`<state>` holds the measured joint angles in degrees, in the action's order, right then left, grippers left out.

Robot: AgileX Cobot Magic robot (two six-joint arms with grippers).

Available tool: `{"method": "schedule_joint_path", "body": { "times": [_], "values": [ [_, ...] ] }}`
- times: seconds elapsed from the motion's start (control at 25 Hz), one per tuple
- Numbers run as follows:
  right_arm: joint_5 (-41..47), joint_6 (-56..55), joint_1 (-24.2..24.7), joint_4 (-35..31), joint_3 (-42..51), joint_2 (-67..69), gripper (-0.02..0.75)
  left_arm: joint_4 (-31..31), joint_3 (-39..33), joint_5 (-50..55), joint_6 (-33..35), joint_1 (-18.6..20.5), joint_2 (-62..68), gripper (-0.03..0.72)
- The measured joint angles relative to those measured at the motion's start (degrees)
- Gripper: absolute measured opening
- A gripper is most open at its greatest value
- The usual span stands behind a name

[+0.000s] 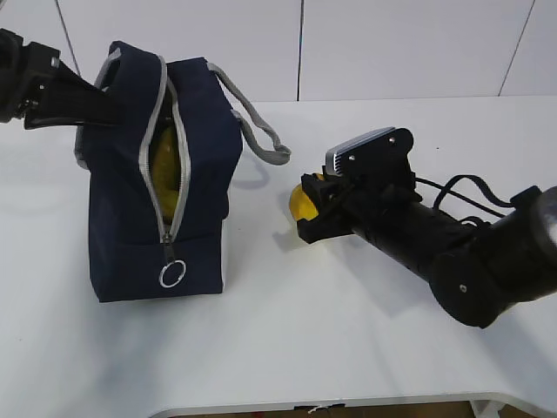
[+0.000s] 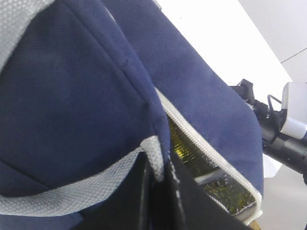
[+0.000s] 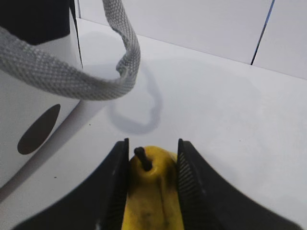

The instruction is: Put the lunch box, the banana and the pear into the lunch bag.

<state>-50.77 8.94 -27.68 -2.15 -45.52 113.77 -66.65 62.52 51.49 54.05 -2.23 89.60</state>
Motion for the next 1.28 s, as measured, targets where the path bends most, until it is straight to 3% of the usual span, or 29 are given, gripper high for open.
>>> {"method": "schedule_joint_path", "body": {
  "times": [0.36,0.76,0.88,1.16,1.28],
  "values": [
    [3.34,1.98,-0.08,-3.64,0.0,-6.47,0.265,-0.21,0.0,-0.45,0.0,0.0,0.0,0.008],
    [4.88,8.12,-0.08,-4.15,0.14,-18.27,0.265,-5.13,0.0,-0.72,0.0,0.0,0.0,0.008],
    [4.88,8.51,-0.08,0.3,0.16,-21.31,0.265,-5.13,0.0,-0.72,0.0,0.0,0.0,0.008],
    [4.88,6.15,-0.08,24.05,-2.77,-22.88,0.265,-5.22,0.0,-0.51,0.0,0.0,0.0,0.008],
    [5.13,4.21,-0.08,28.6,-5.68,-22.88,0.265,-5.22,0.0,-0.51,0.0,0.0,0.0,0.008]
  ]
}}
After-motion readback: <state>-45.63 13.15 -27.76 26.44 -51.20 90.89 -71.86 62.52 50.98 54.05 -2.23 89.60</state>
